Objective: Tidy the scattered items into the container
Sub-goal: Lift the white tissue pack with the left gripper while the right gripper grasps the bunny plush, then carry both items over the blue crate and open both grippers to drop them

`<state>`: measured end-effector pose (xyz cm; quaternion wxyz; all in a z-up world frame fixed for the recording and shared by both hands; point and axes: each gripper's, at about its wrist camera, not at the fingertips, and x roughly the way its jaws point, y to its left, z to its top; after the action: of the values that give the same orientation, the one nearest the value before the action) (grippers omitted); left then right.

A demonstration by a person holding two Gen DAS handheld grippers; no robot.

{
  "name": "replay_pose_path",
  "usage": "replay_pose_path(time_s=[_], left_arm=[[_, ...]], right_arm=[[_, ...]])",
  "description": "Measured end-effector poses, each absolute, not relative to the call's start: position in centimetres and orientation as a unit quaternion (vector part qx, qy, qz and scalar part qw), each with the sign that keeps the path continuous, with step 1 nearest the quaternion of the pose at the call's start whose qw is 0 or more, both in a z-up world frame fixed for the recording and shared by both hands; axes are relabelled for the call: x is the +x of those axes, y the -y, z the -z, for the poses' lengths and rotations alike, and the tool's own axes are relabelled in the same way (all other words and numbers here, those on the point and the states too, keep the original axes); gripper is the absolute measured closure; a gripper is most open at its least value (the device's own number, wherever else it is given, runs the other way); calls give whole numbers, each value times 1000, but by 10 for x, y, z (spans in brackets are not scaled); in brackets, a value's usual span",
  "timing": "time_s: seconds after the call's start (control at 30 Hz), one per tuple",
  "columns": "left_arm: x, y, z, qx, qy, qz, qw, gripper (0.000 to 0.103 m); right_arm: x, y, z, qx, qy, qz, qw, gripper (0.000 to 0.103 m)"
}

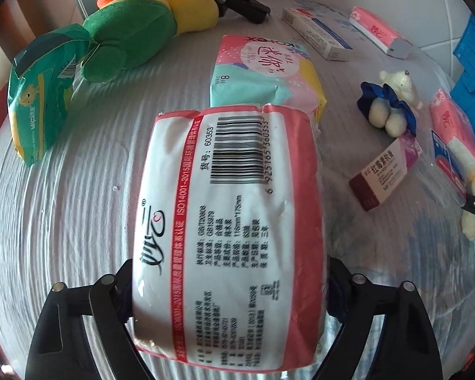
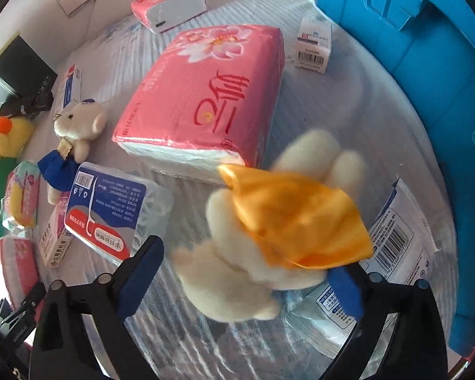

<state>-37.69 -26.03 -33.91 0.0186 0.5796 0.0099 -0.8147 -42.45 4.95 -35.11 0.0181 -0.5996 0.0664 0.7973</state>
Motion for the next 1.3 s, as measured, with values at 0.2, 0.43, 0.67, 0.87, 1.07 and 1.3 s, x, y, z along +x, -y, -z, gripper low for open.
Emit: replay_pose_path(time_s=[0.2, 0.43, 0.67, 0.87, 1.07, 1.3], left_arm=[[-371, 248, 335, 580, 9, 815, 15, 19], [-337, 245, 302, 559, 7, 829, 5, 19], [-296, 233, 233, 486, 23, 874, -15, 19], [-272, 200, 158, 418, 15, 906, -66, 19], [-251, 145, 104, 367, 25, 922, -118, 19], [-209, 57, 60, 315, 26, 934, -166, 19]], right_arm=[[-410, -48, 342, -598, -68, -798, -5, 36], [-370, -36, 311, -585, -55, -807, -59, 36], [-325, -23, 244, -525, -29, -842, -119, 36], [-288, -12, 170, -448, -11, -885, -126, 36], [-260, -45, 103, -385, 0, -919, -85, 36], [-218, -127, 43, -313, 7, -949, -41, 36]])
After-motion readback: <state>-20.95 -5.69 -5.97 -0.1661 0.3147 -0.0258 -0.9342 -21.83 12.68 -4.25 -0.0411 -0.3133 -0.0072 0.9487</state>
